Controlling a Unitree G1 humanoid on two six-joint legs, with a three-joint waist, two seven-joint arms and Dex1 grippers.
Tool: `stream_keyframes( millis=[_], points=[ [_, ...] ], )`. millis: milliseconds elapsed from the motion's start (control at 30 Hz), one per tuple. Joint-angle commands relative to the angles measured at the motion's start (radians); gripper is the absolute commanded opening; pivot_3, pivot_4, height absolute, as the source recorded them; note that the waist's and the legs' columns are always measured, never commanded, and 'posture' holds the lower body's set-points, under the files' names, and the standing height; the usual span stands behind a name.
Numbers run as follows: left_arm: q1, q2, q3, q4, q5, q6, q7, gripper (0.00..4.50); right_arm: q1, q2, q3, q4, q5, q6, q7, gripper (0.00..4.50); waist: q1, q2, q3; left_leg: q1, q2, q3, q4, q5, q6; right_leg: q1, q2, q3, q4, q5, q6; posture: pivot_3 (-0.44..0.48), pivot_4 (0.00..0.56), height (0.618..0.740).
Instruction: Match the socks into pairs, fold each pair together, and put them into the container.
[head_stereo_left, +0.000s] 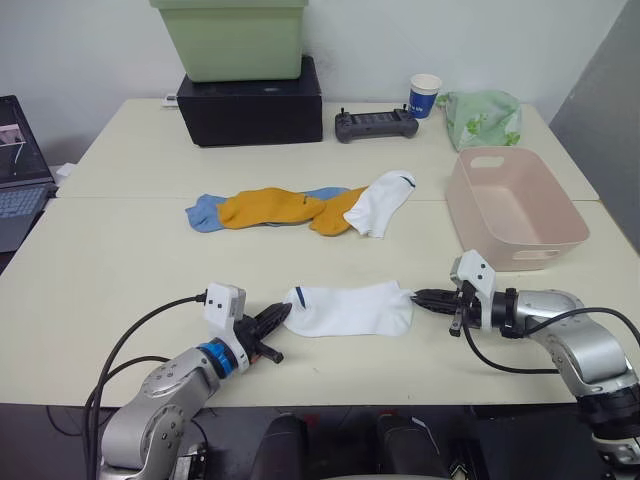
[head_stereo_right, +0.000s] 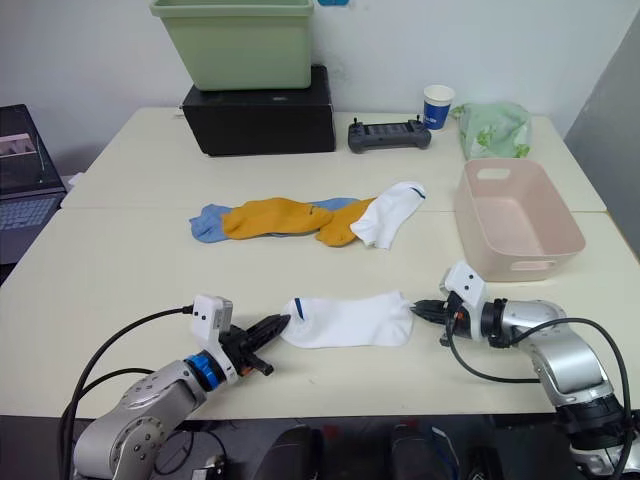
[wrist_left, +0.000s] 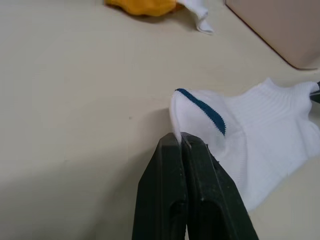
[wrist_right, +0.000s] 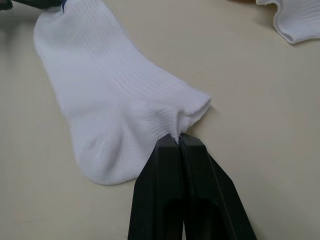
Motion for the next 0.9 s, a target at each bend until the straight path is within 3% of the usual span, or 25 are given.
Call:
stream_keyframes(
  millis=[33,133,300,333,500,533,633,833,900],
  points=[
    [0.031,-0.005,-0.008,-0.021,-0.009,-0.013,-0.008,0.64,-0.024,-0.004,-0.028,-0.008,0.033,0.009,0.018,0.21,0.0,0.0,0.0,0.0,0.0,0.0,0.0,0.0,0.0,0.0,0.0,0.0,0.0,0.0,0.0,0.0,0.15,0.74],
    [0.039,0.007,-0.014,-0.025,-0.012,-0.007,-0.02,1.56,-0.014,-0.035,-0.02,-0.008,0.022,-0.013,0.051,0.96,-0.001,0.0,0.0,0.0,0.0,0.0,0.0,0.0,0.0,0.0,0.0,0.0,0.0,0.0,0.0,0.0,0.15,0.74],
    [0.025,0.083,0.068,0.004,-0.01,0.003,-0.02,3.17,-0.006,-0.048,-0.09,-0.025,0.04,-0.02,0.013,2.76,-0.001,0.0,0.0,0.0,0.0,0.0,0.0,0.0,0.0,0.0,0.0,0.0,0.0,0.0,0.0,0.0,0.15,0.74],
    [0.016,0.113,0.092,0.014,-0.017,-0.011,-0.048,3.44,0.0,-0.044,-0.115,-0.068,0.082,0.012,0.012,2.81,-0.002,0.0,0.0,0.0,0.0,-0.001,0.0,0.0,0.0,0.0,0.001,0.0,0.001,0.0,0.0,0.0,0.15,0.74],
    [-0.077,0.258,0.079,0.051,0.002,-0.119,-0.236,3.44,-0.006,0.046,-0.12,-0.244,0.202,0.12,-0.064,2.81,-0.002,0.0,0.0,0.0,0.001,-0.002,-0.001,0.0,0.0,-0.001,0.002,-0.001,0.001,0.0,-0.001,0.0,0.15,0.74],
    [-0.1,0.267,0.065,0.062,0.008,-0.133,-0.258,3.26,-0.01,0.068,-0.107,-0.251,0.197,0.116,-0.081,2.81,-0.002,0.0,0.0,0.0,0.001,-0.002,-0.001,0.0,0.0,-0.001,0.002,-0.002,0.001,0.0,-0.001,0.0,0.15,0.74],
    [-0.214,0.317,-0.081,0.111,0.114,-0.22,-0.375,2.55,-0.02,0.13,0.028,-0.215,0.027,-0.041,-0.137,2.21,0.0,0.0,0.0,0.0,0.0,0.0,0.0,0.0,0.0,-0.001,0.001,-0.001,0.001,0.0,0.0,0.0,0.15,0.74],
    [-0.361,0.235,-0.27,0.29,0.251,-0.313,-0.41,0.62,-0.072,0.199,0.147,-0.053,-0.103,-0.156,-0.157,0.03,0.0,0.0,0.0,-0.001,-0.001,0.003,0.0,0.0,0.0,-0.002,0.0,-0.002,0.0,0.0,0.0,0.0,0.15,0.74],
    [-0.37,0.193,-0.303,0.352,0.286,-0.34,-0.398,0.02,-0.06,0.2,0.154,-0.012,-0.124,-0.177,-0.156,0.0,0.0,0.0,0.0,-0.001,0.0,0.002,0.0,0.0,0.0,-0.003,0.0,-0.002,0.001,0.0,0.0,0.0,0.15,0.74]
  ],
)
